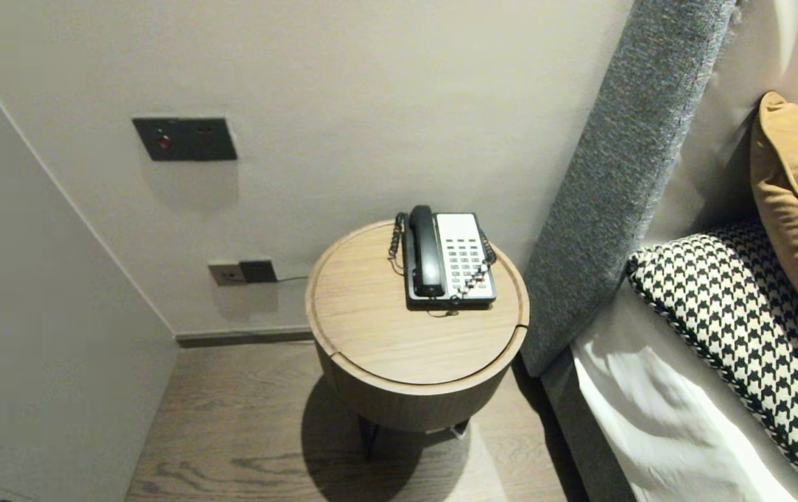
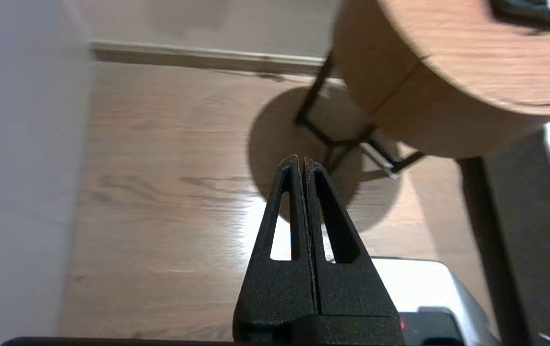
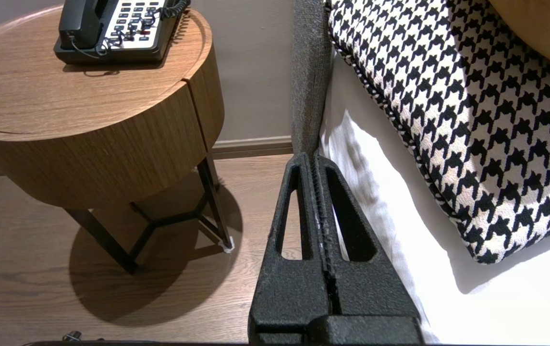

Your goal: Open the nightstand drawer

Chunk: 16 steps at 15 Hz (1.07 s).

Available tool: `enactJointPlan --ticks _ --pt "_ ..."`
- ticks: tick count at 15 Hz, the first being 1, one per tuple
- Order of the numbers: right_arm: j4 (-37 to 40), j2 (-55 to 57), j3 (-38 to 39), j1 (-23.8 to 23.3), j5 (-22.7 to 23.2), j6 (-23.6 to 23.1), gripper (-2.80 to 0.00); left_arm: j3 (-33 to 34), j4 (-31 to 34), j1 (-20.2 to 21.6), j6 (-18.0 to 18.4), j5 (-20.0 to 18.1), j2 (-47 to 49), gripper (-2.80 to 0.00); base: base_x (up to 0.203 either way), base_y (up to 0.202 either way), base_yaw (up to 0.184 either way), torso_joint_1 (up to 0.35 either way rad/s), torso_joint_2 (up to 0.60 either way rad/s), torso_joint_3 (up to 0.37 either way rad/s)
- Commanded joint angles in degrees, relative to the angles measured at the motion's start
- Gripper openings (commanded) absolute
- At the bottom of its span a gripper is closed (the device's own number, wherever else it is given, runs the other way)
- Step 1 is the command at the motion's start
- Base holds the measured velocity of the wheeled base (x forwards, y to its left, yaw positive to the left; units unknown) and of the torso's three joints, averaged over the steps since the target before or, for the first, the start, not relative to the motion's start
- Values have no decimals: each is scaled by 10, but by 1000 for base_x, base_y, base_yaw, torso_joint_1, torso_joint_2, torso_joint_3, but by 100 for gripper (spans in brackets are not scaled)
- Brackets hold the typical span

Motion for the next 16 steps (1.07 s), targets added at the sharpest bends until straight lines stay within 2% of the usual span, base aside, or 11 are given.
enactJointPlan --ticks 1,2,4,7,10,12,15,16 --pt "-1 0 23 0 0 0 -280 28 5 39 4 -10 -59 -280 0 0 0 0 0 0" --pt "-1 0 23 0 0 0 -280 38 4 57 11 -18 -72 -280 0 0 0 0 0 0" --pt "-1 0 23 0 0 0 -280 48 -34 62 22 -18 -74 -280 0 0 0 0 0 0" --pt "-1 0 23 0 0 0 -280 100 -133 62 75 -9 -75 -280 0 0 0 0 0 0" --pt "-1 0 23 0 0 0 -280 120 -156 64 81 -8 -76 -280 0 0 0 0 0 0" --pt "-1 0 23 0 0 0 -280 140 -172 65 102 -8 -75 -280 0 0 0 0 0 0" --pt "-1 0 23 0 0 0 -280 137 -174 62 103 -8 -76 -280 0 0 0 0 0 0" --pt "-1 0 23 0 0 0 -280 133 -176 55 103 3 -78 -280 0 0 0 0 0 0"
